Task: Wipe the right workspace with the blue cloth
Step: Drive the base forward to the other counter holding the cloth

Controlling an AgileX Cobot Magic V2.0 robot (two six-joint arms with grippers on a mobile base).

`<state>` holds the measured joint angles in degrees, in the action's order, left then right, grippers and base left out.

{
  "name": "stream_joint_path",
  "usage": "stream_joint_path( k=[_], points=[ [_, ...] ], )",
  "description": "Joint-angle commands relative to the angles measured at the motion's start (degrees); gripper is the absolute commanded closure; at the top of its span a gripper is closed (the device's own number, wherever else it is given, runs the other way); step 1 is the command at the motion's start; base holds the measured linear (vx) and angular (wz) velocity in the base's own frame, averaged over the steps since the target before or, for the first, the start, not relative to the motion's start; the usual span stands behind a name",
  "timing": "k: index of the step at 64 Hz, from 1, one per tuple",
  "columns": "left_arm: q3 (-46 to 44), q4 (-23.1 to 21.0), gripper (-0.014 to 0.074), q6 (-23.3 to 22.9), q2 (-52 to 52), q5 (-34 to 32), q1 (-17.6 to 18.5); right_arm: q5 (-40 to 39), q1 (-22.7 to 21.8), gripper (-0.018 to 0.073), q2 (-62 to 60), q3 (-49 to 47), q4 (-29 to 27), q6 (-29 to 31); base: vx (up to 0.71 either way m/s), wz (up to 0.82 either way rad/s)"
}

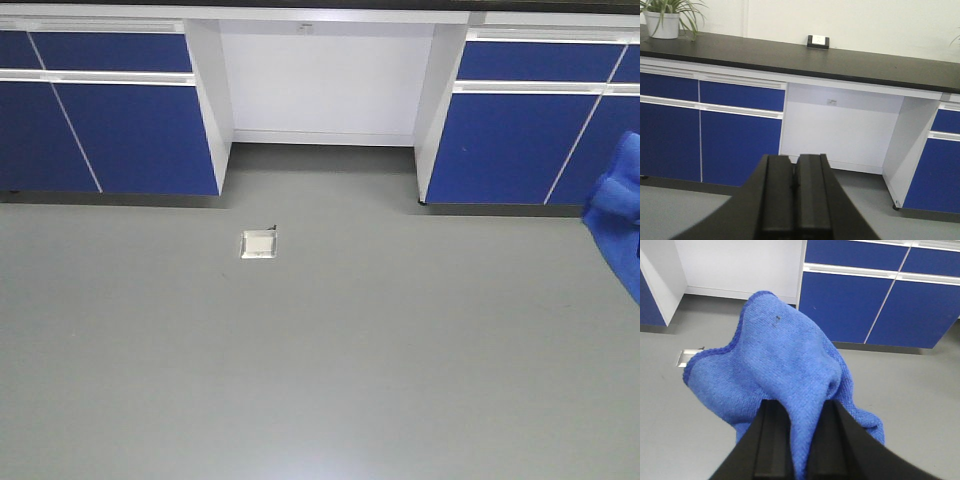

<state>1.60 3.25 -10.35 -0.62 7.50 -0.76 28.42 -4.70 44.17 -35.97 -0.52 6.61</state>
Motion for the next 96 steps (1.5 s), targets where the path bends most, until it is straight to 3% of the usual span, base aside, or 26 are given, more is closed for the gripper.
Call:
stream_joint_path(
  k=[1,96],
  points=[
    [1.8,-0.4,0.0602,-0.5,-0.9,-4.6,0.1,-3.8,-0.3,0.0564,-0.3,-1.8,0.0,0.0,0.09,-0.16],
    [1.8,-0.4,0.0602,-0.5,-0.9,-4.6,0.1,-3.3,-0.3,0.0564,-0.3,-1.8,0.0,0.0,0.27,0.00]
  ],
)
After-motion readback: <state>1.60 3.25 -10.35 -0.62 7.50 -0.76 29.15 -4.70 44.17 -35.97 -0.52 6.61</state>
